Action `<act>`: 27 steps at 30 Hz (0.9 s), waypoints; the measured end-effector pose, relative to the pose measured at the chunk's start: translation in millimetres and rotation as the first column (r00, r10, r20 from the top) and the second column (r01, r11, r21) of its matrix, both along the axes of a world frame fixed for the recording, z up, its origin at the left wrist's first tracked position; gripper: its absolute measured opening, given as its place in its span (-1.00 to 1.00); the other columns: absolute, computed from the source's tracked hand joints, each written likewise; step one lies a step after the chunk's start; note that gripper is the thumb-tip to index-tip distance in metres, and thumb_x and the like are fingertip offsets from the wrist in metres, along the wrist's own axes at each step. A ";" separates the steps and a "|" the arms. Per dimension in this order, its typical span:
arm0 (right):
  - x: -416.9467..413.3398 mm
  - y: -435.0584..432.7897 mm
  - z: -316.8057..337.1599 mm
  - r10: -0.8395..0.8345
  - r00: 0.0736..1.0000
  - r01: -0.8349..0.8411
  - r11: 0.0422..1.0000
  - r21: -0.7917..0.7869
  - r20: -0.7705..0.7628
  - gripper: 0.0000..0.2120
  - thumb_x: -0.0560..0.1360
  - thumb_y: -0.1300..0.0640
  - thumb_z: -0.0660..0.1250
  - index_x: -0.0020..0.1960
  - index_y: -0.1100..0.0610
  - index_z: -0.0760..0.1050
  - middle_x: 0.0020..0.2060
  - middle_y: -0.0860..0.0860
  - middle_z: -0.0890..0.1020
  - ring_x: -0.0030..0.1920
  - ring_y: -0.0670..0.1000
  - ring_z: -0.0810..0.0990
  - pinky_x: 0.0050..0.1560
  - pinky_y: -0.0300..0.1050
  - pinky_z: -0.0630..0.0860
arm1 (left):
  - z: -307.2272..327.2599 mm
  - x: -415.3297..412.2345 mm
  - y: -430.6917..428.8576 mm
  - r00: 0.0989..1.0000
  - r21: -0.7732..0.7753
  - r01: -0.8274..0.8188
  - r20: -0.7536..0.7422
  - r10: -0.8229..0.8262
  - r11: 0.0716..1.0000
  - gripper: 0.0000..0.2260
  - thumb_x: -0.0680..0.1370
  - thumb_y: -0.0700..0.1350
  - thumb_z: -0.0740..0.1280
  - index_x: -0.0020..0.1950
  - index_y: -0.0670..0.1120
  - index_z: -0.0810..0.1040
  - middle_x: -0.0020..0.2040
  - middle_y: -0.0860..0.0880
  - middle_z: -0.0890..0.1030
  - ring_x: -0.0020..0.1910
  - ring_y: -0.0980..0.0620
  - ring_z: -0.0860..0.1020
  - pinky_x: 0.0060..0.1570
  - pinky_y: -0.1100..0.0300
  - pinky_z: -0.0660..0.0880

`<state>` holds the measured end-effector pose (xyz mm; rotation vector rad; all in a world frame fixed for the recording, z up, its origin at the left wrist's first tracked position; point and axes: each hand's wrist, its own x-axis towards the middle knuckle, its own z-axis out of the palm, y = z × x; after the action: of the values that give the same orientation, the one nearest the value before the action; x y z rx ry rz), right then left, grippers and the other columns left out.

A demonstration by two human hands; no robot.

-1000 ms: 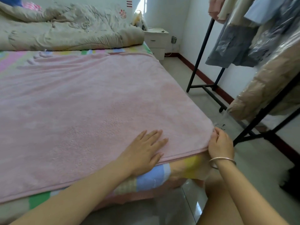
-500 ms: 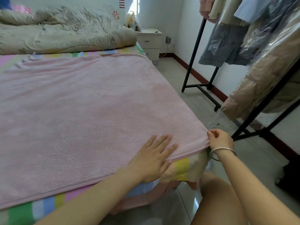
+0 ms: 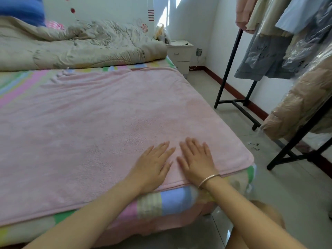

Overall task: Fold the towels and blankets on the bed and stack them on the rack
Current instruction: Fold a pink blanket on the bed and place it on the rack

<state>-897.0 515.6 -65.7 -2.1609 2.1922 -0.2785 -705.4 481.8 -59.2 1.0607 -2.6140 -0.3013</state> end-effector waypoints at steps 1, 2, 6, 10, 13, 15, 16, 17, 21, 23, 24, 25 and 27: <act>20.9 7.0 -0.4 0.150 0.987 -0.149 0.989 -0.024 0.055 -0.29 0.50 -0.25 -0.19 0.53 0.06 0.22 0.53 0.04 0.19 0.54 0.06 0.13 0.52 0.13 -0.03 | -1.3 19.9 -4.8 0.997 0.022 -0.071 -0.008 0.071 0.997 -0.34 0.52 0.22 -0.20 0.57 0.02 0.18 0.59 0.00 0.11 0.56 0.06 0.09 0.52 0.13 -0.07; 40.3 15.1 -0.6 0.299 0.948 -0.292 0.954 -0.072 0.110 -0.36 0.53 -0.22 -0.07 0.47 0.07 0.35 0.48 0.05 0.32 0.49 0.06 0.25 0.50 0.12 0.10 | -2.5 42.2 -9.1 0.989 0.054 -0.147 -0.015 0.148 0.988 -0.29 0.49 0.24 -0.22 0.57 0.01 0.17 0.59 0.00 0.10 0.57 0.07 0.07 0.52 0.16 -0.08; 91.1 32.1 23.1 0.540 0.792 -0.486 0.840 -0.242 0.286 -0.68 0.54 -0.06 0.19 0.18 -0.03 0.61 0.20 -0.13 0.61 0.24 -0.12 0.53 0.23 -0.11 0.48 | 4.1 128.9 -17.1 0.922 0.135 -0.369 -0.066 0.380 0.919 -0.28 0.48 0.26 -0.13 0.55 -0.06 0.24 0.57 -0.03 0.16 0.55 0.05 0.12 0.51 0.18 -0.02; 124.3 -9.7 49.0 0.496 0.840 -0.437 0.859 -0.267 0.221 -0.50 0.53 -0.16 0.02 0.34 -0.03 0.49 0.38 -0.07 0.46 0.43 -0.03 0.35 0.41 -0.08 0.28 | 14.3 189.9 -19.7 0.836 0.012 -0.544 0.093 0.541 0.839 -0.41 0.59 0.15 -0.04 0.60 -0.03 0.10 0.60 -0.05 0.04 0.58 0.04 0.03 0.53 0.04 -0.03; 150.8 -62.4 50.5 0.345 0.939 -0.345 0.939 -0.004 0.003 -0.41 0.59 -0.24 -0.13 0.56 -0.04 0.06 0.57 -0.02 0.00 0.56 0.01 -0.10 0.52 -0.02 -0.12 | 13.1 249.5 -13.8 0.685 -0.033 -0.692 0.285 0.670 0.721 -0.44 0.66 0.16 -0.02 0.61 0.01 -0.05 0.61 -0.04 -0.11 0.58 0.04 -0.11 0.53 0.01 -0.15; 182.0 -83.0 43.0 0.279 0.960 -0.274 0.955 0.115 -0.027 -0.43 0.63 -0.21 -0.09 0.58 -0.05 -0.07 0.57 -0.01 -0.12 0.56 0.03 -0.20 0.52 0.03 -0.20 | 6.7 295.4 -1.1 0.589 0.009 -0.782 0.342 0.732 0.624 -0.41 0.64 0.23 -0.07 0.61 0.04 -0.11 0.61 -0.01 -0.16 0.58 0.05 -0.15 0.53 0.00 -0.18; 200.5 -86.1 37.1 0.287 0.958 -0.282 0.946 0.158 -0.010 -0.41 0.62 -0.22 -0.09 0.58 -0.04 -0.09 0.57 0.00 -0.13 0.56 0.04 -0.21 0.52 0.07 -0.21 | 2.9 313.9 6.2 0.551 0.020 -0.812 0.354 0.755 0.583 -0.40 0.63 0.26 -0.09 0.61 0.06 -0.12 0.60 0.01 -0.17 0.58 0.07 -0.16 0.52 0.00 -0.18; 225.0 -86.1 31.0 0.323 0.947 -0.317 0.928 0.198 0.002 -0.39 0.61 -0.24 -0.10 0.58 -0.03 -0.11 0.57 0.02 -0.15 0.55 0.06 -0.21 0.51 0.11 -0.23 | 1.1 330.9 14.0 0.519 0.021 -0.835 0.361 0.775 0.550 -0.39 0.62 0.28 -0.10 0.61 0.06 -0.14 0.60 0.03 -0.18 0.57 0.08 -0.17 0.52 0.01 -0.19; 301.2 -66.2 15.0 0.455 0.891 -0.442 0.869 0.222 -0.007 -0.37 0.61 -0.24 -0.13 0.59 -0.01 -0.16 0.57 0.03 -0.16 0.55 0.07 -0.22 0.47 0.24 -0.28 | -2.3 356.0 27.5 0.490 0.035 -0.856 0.379 0.785 0.517 -0.40 0.63 0.26 -0.11 0.60 0.07 -0.18 0.59 0.06 -0.22 0.56 0.11 -0.20 0.52 0.03 -0.22; 318.7 -65.6 17.2 0.502 0.864 -0.489 0.848 0.206 -0.016 -0.39 0.62 -0.21 -0.13 0.58 -0.02 -0.16 0.57 0.02 -0.17 0.55 0.06 -0.24 0.49 0.20 -0.29 | -1.2 357.1 28.4 0.498 0.066 -0.856 0.373 0.783 0.513 -0.41 0.64 0.25 -0.12 0.60 0.07 -0.20 0.59 0.07 -0.23 0.56 0.11 -0.21 0.52 0.04 -0.23; 324.5 -66.8 17.6 0.526 0.850 -0.512 0.834 0.208 -0.015 -0.40 0.62 -0.21 -0.12 0.58 -0.03 -0.16 0.57 0.01 -0.18 0.55 0.06 -0.25 0.49 0.17 -0.30 | -0.7 357.7 28.2 0.503 0.080 -0.855 0.369 0.782 0.512 -0.42 0.64 0.24 -0.13 0.60 0.07 -0.20 0.59 0.07 -0.23 0.56 0.11 -0.21 0.52 0.04 -0.23; 329.0 -66.7 18.4 0.555 0.832 -0.539 0.815 0.211 -0.015 -0.41 0.62 -0.20 -0.12 0.58 -0.04 -0.17 0.56 0.00 -0.19 0.55 0.06 -0.27 0.50 0.14 -0.31 | 0.2 358.4 27.8 0.503 0.089 -0.856 0.368 0.782 0.509 -0.43 0.64 0.24 -0.14 0.60 0.08 -0.20 0.59 0.08 -0.23 0.56 0.12 -0.20 0.52 0.04 -0.23; 339.1 -59.3 17.4 0.641 0.768 -0.623 0.753 0.211 -0.020 -0.44 0.63 -0.18 -0.14 0.58 -0.08 -0.16 0.56 -0.03 -0.19 0.54 0.05 -0.28 0.50 0.13 -0.32 | 3.7 363.0 26.5 0.454 0.086 -0.884 0.393 0.800 0.460 -0.45 0.65 0.23 -0.16 0.60 0.10 -0.18 0.59 0.09 -0.21 0.57 0.11 -0.19 0.52 0.01 -0.22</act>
<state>-557.8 456.2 -48.3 -2.6613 1.2992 0.0724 -342.4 508.3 -55.5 2.5382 -1.8601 -0.2682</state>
